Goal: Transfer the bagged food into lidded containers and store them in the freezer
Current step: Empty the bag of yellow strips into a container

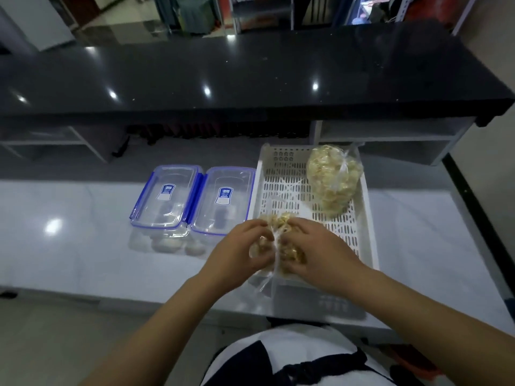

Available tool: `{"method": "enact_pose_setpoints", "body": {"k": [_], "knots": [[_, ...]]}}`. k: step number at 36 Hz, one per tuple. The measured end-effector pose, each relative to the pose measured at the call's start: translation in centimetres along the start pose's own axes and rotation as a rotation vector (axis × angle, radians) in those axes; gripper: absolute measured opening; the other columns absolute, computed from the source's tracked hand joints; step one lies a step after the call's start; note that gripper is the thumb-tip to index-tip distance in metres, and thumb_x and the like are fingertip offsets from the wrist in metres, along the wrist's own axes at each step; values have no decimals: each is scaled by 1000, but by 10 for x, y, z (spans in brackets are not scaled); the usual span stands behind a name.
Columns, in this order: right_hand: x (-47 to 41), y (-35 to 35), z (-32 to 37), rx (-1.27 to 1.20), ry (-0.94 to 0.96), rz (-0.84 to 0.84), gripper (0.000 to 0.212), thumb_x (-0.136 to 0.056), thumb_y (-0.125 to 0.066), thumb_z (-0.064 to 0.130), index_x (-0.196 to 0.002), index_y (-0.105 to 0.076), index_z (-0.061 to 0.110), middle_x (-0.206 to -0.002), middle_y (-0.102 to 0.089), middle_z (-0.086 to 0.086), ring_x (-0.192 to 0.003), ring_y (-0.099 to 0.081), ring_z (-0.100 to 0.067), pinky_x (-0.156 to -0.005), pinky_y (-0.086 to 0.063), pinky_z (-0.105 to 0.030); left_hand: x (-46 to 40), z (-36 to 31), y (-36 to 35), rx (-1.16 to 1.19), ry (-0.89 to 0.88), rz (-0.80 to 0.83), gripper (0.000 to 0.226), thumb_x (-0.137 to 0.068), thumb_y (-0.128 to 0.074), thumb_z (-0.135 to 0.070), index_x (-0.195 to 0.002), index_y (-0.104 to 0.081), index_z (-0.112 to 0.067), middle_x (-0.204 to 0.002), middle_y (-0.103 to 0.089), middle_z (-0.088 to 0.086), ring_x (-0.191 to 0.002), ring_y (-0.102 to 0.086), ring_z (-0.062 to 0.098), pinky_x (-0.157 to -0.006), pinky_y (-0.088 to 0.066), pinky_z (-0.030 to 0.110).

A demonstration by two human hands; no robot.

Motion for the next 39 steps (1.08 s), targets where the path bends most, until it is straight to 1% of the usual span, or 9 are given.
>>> {"method": "enact_pose_setpoints", "body": {"k": [10,15,19,21,25,28,34,37,39], "knots": [[-11,3,-18,-19,-26,-1,20,-84,-75,28,-103,-70,24,-135,-49,7,-106,-58,-20,-84,-51,-34,-8,-9,-4,-95,28,-100,14,-86,-75,-26,-98,-74,-18,-127,-65,-7,-110,-62,15,-88,-52,32],[-15,6,-34,-123,-48,23,13,-87,-74,27,-100,-74,28,-134,-51,8,-112,-55,-17,-89,-44,-29,-18,-18,-2,-155,44,-100,5,-89,-73,-21,-91,-71,-17,-138,-60,-5,-116,-60,18,-91,-42,26],[-14,16,-42,-213,-79,-3,8,-88,-73,18,-89,-68,24,-120,-59,5,-108,-56,-16,-95,-46,-34,-21,-26,5,-65,59,-124,5,-91,-70,-17,-92,-69,-12,-141,-58,-6,-122,-58,17,-98,-46,35],[-13,23,-47,-296,-106,-22,8,-89,-71,11,-87,-68,18,-108,-64,3,-102,-58,-16,-91,-48,-36,-21,-29,13,-24,62,-157,3,-91,-71,-16,-90,-69,-14,-140,-58,-7,-123,-57,14,-99,-43,31],[-3,34,-53,-529,-115,-54,15,-87,-71,5,-80,-67,17,-109,-71,-2,-105,-62,-11,-84,-43,-14,-11,-34,28,8,73,-236,6,-87,-76,-16,-84,-72,-19,-135,-61,-11,-115,-56,3,-89,-38,16],[5,38,-58,-647,-91,-91,21,-86,-72,0,-76,-67,18,-102,-71,-6,-99,-65,-10,-79,-46,-7,1,-29,35,14,96,-294,5,-87,-77,-17,-83,-74,-18,-133,-61,-15,-112,-54,-1,-90,-39,19],[15,35,-77,-613,-134,-144,18,-86,-74,6,-80,-69,23,-96,-71,6,-100,-65,-9,-90,-52,-31,21,-8,39,133,212,-342,7,-87,-77,-16,-83,-73,-21,-122,-62,-12,-108,-56,-8,-98,-48,28],[14,33,-64,-544,-120,-126,17,-88,-73,17,-98,-71,30,-109,-67,17,-110,-60,-2,-95,-50,-32,19,-15,35,108,185,-324,11,-85,-79,-18,-94,-73,-19,-118,-61,-14,-110,-52,-14,-100,-46,25],[13,36,-49,-475,-61,-125,24,-87,-75,24,-108,-69,33,-119,-63,17,-114,-55,2,-95,-45,-23,17,-26,35,86,124,-313,25,-84,-80,-20,-106,-70,-20,-121,-60,-12,-113,-50,-11,-100,-42,18]]}}
Point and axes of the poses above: each hand's wrist, its own x-axis away from the middle knuckle, its own y-axis out of the back of the hand, z = x × y, the point moved 10 cm from there along -x, towards the middle knuckle
